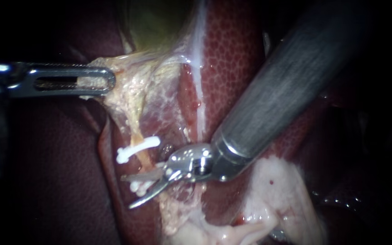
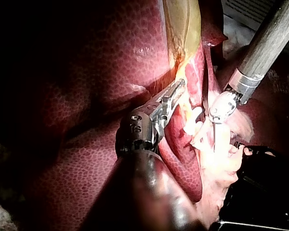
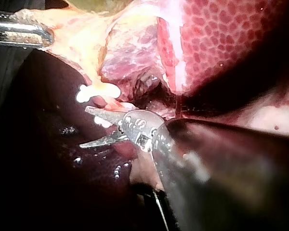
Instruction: Go to the cutting position left tube
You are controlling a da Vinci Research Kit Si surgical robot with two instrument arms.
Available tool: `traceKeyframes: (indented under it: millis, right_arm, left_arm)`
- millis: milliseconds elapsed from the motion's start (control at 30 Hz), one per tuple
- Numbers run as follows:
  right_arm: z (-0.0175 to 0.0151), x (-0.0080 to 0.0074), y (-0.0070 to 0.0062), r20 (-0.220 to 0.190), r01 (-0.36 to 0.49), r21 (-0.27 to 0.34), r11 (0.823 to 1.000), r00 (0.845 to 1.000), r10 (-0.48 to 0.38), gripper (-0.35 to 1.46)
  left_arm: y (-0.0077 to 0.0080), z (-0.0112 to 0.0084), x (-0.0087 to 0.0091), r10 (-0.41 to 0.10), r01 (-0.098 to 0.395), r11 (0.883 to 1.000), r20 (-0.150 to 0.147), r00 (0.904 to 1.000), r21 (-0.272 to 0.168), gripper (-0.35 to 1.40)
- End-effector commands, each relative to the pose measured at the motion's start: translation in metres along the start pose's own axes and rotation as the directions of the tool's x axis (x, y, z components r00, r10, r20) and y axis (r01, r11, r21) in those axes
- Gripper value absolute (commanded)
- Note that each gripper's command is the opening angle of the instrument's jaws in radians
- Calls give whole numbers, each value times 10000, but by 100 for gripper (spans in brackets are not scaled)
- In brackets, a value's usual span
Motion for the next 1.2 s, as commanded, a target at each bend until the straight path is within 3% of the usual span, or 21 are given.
traceKeyframes:
  millis: [33,300,467,1200]
  right_arm:
    - [-5,0,-3,-34,0,-55,10000,10000,0,127]
    - [-61,7,-21,-367,-329,-752,9966,9989,302,128]
    - [-79,14,-23,-516,-536,-1117,9923,9975,480,127]
    - [-41,8,16,-563,-548,-1539,9866,9973,466,135]
  left_arm:
    - [0,0,0,0,0,10000,0,10000,5,-35]
    - [0,0,0,-1,1,10000,-1,10000,6,-35]
    - [0,0,0,-1,1,10000,-1,10000,5,-35]
    - [-1,-1,-1,-4,4,10000,-1,10000,3,-35]
